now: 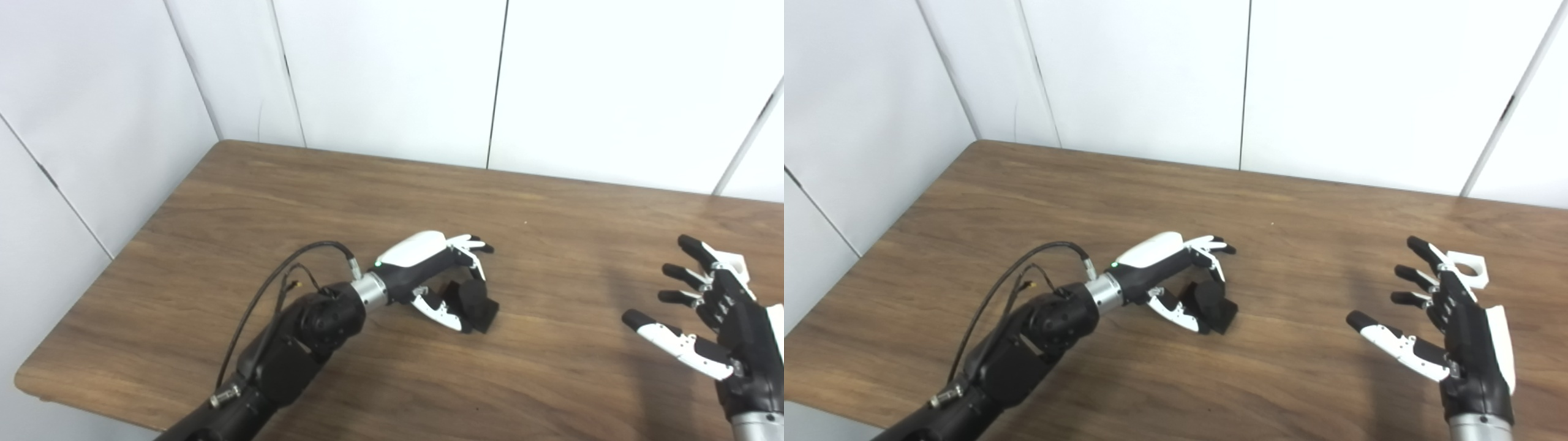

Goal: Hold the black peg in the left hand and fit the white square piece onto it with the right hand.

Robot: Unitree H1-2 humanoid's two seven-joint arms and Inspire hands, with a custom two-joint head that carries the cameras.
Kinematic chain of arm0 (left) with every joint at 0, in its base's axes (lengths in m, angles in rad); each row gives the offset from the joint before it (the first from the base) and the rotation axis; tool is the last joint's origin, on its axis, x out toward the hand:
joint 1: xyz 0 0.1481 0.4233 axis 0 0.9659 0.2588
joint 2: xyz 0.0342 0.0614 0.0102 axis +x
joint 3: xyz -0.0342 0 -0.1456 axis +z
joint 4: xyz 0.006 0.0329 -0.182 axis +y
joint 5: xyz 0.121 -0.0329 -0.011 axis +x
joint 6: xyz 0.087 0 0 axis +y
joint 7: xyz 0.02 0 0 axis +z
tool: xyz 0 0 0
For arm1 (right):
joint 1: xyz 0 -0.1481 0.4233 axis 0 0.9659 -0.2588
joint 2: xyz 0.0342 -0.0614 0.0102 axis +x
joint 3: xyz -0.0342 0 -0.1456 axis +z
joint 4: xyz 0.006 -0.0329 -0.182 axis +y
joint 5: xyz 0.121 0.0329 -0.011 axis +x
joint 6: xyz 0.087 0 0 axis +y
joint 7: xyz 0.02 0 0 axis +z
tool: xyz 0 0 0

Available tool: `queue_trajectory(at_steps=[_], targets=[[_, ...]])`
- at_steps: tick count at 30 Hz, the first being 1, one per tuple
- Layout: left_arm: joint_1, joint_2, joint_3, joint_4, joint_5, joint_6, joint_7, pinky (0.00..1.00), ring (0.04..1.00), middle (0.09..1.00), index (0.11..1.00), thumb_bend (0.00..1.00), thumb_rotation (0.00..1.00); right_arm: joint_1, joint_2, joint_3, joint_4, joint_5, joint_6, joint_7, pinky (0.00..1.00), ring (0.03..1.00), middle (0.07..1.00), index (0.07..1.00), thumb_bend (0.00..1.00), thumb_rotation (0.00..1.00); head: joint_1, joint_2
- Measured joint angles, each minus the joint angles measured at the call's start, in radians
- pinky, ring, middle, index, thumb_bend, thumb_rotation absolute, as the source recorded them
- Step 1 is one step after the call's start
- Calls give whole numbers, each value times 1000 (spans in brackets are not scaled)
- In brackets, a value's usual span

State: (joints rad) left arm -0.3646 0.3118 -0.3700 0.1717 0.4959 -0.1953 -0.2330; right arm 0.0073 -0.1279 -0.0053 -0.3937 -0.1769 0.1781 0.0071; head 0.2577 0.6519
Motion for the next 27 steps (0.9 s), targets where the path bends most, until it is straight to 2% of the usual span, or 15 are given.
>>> queue_trajectory(at_steps=[6,15,16,18,19,21,22,23,24,25,27], targets=[[5,-57,-35,39,19,-34,77,937,986,951,492,519,83,5,0,0,21,9,-28,0,662,796,910,849,720,211,-6,2],[4,-100,-75,69,19,-60,111,940,997,954,492,520,81,6,0,-1,24,9,-46,0,637,777,907,844,740,246,-35,9],[4,-100,-77,68,19,-60,112,932,994,951,492,520,80,6,0,-1,25,9,-47,0,666,782,907,845,744,240,-108,20],[5,-100,-78,66,17,-60,111,933,994,948,492,520,80,8,3,0,24,6,-47,-1,682,777,903,841,748,236,-187,29],[6,-99,-78,66,16,-60,111,932,991,947,492,520,79,10,5,1,24,4,-47,-2,681,773,900,838,761,251,-202,29],[14,-91,-76,49,12,-55,106,915,984,945,492,521,77,12,15,11,24,-8,-47,-5,675,770,894,836,776,277,-407,38],[21,-83,-76,32,11,-54,101,900,979,942,492,521,75,12,22,18,24,-13,-47,-7,669,771,894,837,778,283,-431,37],[29,-73,-76,20,3,-54,94,883,971,936,492,522,73,12,32,26,24,-21,-47,-10,657,775,898,838,780,284,-531,31],[39,-59,-72,4,-10,-55,77,867,965,931,491,522,71,11,47,37,24,-33,-47,-14,653,783,903,839,780,283,-598,23],[42,-48,-69,-1,-20,-59,70,852,959,927,491,523,69,10,58,46,24,-40,-47,-20,656,791,907,839,779,282,-613,22],[43,-28,-67,-2,-36,-70,57,829,950,921,491,523,65,4,81,65,25,-73,-47,-38,687,808,912,839,759,284,-722,0]])
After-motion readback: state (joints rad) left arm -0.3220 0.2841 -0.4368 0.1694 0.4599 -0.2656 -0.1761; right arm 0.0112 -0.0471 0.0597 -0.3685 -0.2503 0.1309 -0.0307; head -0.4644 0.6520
